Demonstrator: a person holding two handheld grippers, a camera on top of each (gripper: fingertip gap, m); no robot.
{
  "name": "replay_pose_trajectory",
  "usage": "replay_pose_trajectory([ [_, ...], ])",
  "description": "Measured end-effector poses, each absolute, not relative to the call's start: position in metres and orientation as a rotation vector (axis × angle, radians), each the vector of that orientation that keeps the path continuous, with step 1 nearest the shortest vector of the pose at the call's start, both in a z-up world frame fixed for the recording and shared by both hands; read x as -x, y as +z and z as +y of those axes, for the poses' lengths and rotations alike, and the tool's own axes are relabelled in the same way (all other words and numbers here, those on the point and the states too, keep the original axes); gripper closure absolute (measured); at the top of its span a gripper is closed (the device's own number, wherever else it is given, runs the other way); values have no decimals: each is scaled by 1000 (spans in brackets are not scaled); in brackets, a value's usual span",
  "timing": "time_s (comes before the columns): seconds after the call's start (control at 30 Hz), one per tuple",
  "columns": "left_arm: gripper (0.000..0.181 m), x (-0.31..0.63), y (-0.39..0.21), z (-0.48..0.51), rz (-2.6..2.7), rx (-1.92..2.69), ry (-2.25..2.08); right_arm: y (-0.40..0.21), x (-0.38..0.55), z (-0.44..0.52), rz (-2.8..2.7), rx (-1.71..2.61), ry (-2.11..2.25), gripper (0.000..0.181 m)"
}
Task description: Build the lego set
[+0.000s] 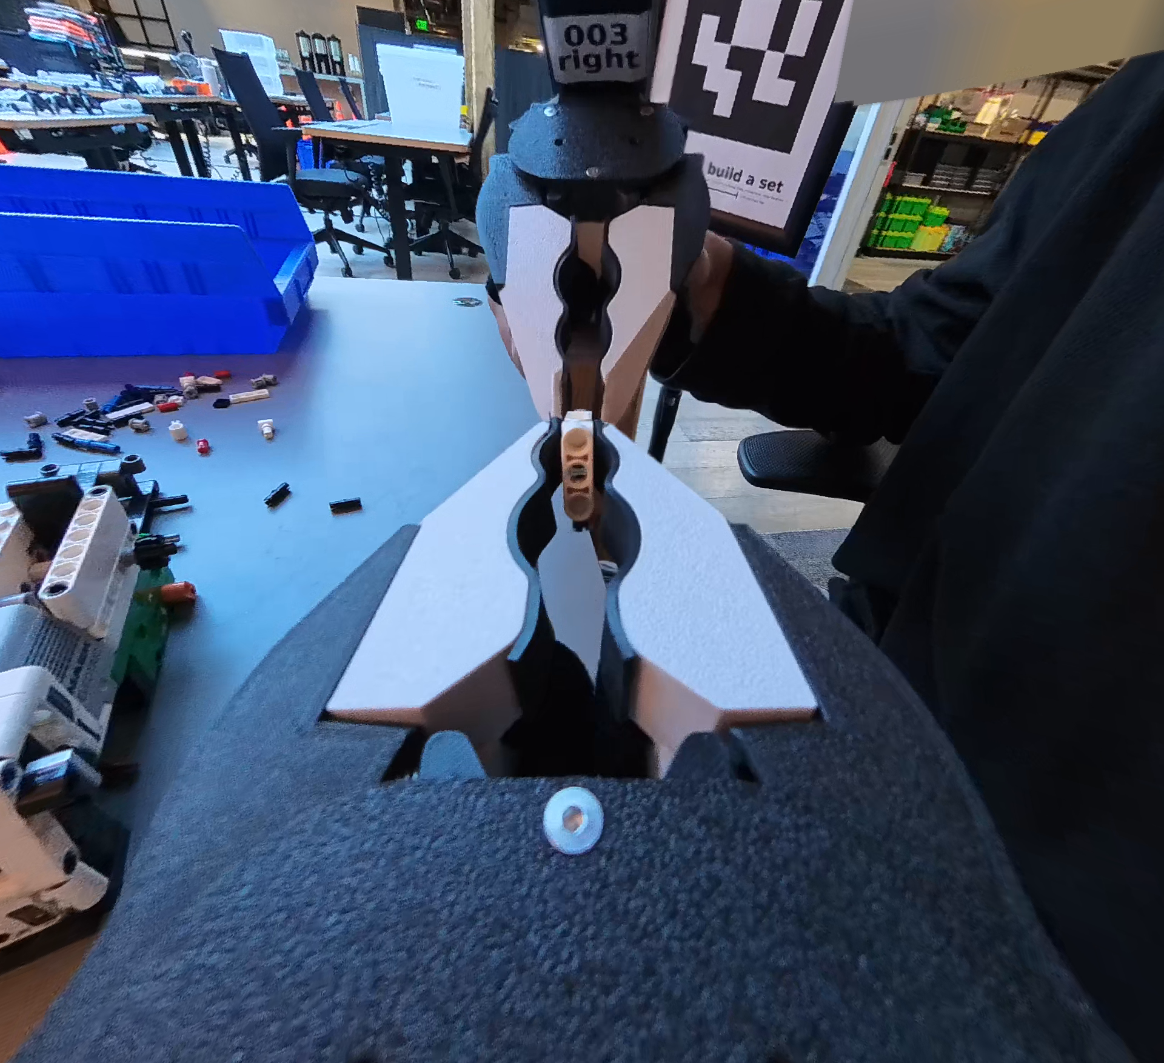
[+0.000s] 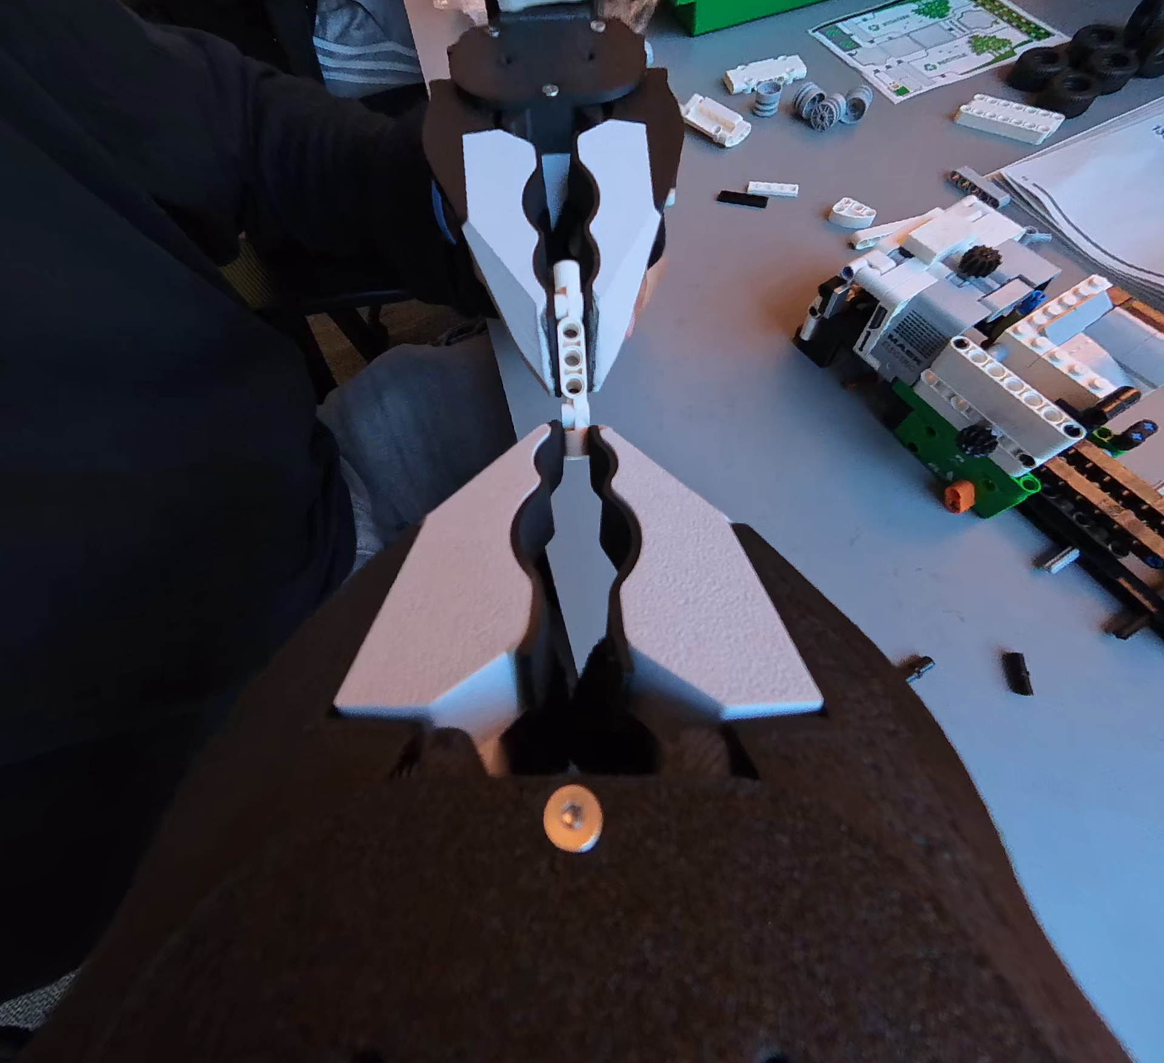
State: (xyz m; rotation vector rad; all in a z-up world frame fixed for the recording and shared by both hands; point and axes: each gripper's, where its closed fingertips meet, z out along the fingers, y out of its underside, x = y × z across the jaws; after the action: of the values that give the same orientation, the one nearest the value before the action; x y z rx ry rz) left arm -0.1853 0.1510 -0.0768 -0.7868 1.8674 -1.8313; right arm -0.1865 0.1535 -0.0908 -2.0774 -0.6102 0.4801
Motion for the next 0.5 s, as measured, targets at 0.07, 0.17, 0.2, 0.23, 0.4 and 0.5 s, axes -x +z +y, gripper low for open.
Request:
replay_pose_trajectory([
  [0.07, 176, 184, -76, 153, 1846, 791, -1813, -89, 185, 155, -595, 2050, 482, 174],
  [0.17, 175, 177, -76, 166, 1814, 840, -1696, -90, 169, 154, -537, 2005, 426, 168],
  [0.2, 175, 174, -77, 175, 1800, 865, -1649, -93, 155, 154, -467, 2012, 391, 166],
  [0.23, 175, 171, -79, 184, 1778, 898, -1607, -102, 136, 154, -387, 2040, 341, 165],
  [0.4, 175, 154, -104, 221, 1671, 1128, -1443, -158, 56, 159, 48, 2169, 121, 154],
  [0.5, 175, 152, -100, 227, 1614, 1126, -1428, -170, 51, 164, 168, 2166, 116, 158],
])
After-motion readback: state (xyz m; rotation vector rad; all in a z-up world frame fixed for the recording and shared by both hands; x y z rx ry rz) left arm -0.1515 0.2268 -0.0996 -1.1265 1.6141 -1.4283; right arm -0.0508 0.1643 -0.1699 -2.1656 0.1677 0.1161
